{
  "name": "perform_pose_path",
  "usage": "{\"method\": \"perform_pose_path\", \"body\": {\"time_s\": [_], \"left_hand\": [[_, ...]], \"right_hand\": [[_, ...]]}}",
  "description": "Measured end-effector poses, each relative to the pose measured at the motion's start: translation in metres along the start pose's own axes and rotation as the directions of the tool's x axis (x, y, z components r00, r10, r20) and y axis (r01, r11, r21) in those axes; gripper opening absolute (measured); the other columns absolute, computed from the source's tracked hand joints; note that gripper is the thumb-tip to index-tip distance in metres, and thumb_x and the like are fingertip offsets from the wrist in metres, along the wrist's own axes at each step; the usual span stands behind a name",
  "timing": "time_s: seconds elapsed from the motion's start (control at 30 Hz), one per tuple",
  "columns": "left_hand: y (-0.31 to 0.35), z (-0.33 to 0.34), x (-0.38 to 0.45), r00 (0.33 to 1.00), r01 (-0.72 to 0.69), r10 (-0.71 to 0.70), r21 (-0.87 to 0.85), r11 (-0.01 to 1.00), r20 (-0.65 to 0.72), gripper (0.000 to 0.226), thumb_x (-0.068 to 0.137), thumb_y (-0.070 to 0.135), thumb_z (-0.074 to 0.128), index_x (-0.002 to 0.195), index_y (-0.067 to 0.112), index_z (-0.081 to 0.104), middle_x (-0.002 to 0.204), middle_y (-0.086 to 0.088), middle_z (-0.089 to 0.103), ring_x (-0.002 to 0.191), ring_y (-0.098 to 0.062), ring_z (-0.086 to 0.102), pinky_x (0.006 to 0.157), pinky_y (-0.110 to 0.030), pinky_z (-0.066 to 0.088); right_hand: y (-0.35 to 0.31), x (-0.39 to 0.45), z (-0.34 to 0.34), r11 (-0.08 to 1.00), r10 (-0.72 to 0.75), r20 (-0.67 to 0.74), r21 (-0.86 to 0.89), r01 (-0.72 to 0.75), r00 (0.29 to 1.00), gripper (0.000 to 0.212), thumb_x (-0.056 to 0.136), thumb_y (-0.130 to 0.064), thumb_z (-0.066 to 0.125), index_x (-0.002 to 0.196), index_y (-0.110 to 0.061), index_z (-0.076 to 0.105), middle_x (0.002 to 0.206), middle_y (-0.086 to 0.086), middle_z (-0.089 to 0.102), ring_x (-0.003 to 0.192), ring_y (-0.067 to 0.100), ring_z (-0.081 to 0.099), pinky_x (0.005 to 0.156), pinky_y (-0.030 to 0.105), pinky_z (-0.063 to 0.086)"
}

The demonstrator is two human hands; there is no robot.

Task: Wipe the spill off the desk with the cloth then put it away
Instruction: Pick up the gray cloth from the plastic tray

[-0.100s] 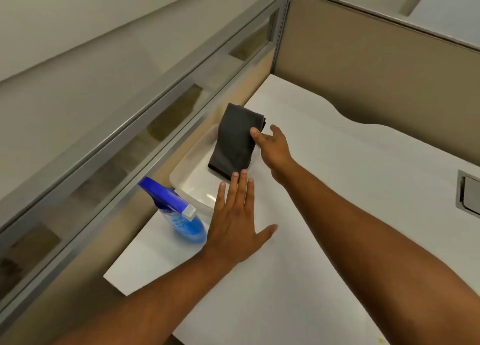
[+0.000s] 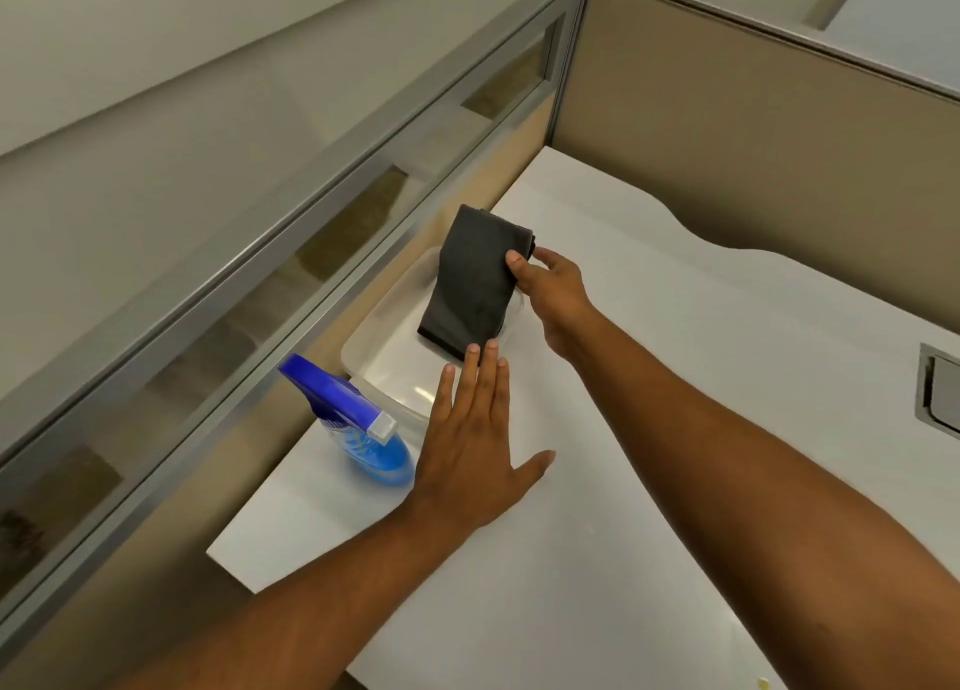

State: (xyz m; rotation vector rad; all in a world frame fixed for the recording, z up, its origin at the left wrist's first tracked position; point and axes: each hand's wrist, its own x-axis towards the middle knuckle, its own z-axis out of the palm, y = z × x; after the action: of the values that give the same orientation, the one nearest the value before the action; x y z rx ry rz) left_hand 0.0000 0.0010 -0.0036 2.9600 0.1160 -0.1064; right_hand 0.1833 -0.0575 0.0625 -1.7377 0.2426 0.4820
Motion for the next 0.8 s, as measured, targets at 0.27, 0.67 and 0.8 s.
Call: {"method": "perform_pose_path", "body": {"time_s": [0.27,0.67,0.8], "left_hand": [[0.002,0.004,0.002,1.000,0.007,-0.006,0.054,0.999,-0.008,0.115,0.086,0.092,0.016,0.168,0.012,0.026,0.177,-0.012,0.021,0.163,-0.037,0.024,0.135,-0.053,0.001],[0.033,-0.051,-0.020,0.978,0.019,-0.141,-0.612,0.791,-0.152,0.111,0.082,0.095,0.031,0.166,0.024,0.018,0.178,-0.001,0.015,0.155,-0.009,0.026,0.125,-0.031,0.029],[0.071,-0.092,-0.032,0.951,0.025,-0.304,-0.960,0.279,-0.064,0.111,0.066,0.083,0.064,0.156,0.029,0.031,0.165,0.007,0.038,0.139,-0.007,0.044,0.114,-0.031,0.043]], "right_hand": [[-0.016,-0.009,-0.001,0.986,-0.118,0.002,0.122,0.117,0.993,0.029,0.101,-0.020,0.068,0.129,-0.010,0.068,0.125,0.003,0.072,0.111,0.023,0.070,0.106,0.044,0.057],[-0.083,-0.113,-0.122,0.912,-0.308,0.175,0.334,0.238,0.935,0.029,0.103,-0.020,0.065,0.130,-0.009,0.068,0.123,0.007,0.077,0.114,0.024,0.074,0.098,0.043,0.062],[-0.083,-0.154,-0.173,0.896,-0.302,0.238,0.402,0.189,0.923,0.026,0.103,-0.017,0.063,0.127,-0.008,0.069,0.108,0.002,0.078,0.098,0.016,0.075,0.085,0.034,0.064]]}}
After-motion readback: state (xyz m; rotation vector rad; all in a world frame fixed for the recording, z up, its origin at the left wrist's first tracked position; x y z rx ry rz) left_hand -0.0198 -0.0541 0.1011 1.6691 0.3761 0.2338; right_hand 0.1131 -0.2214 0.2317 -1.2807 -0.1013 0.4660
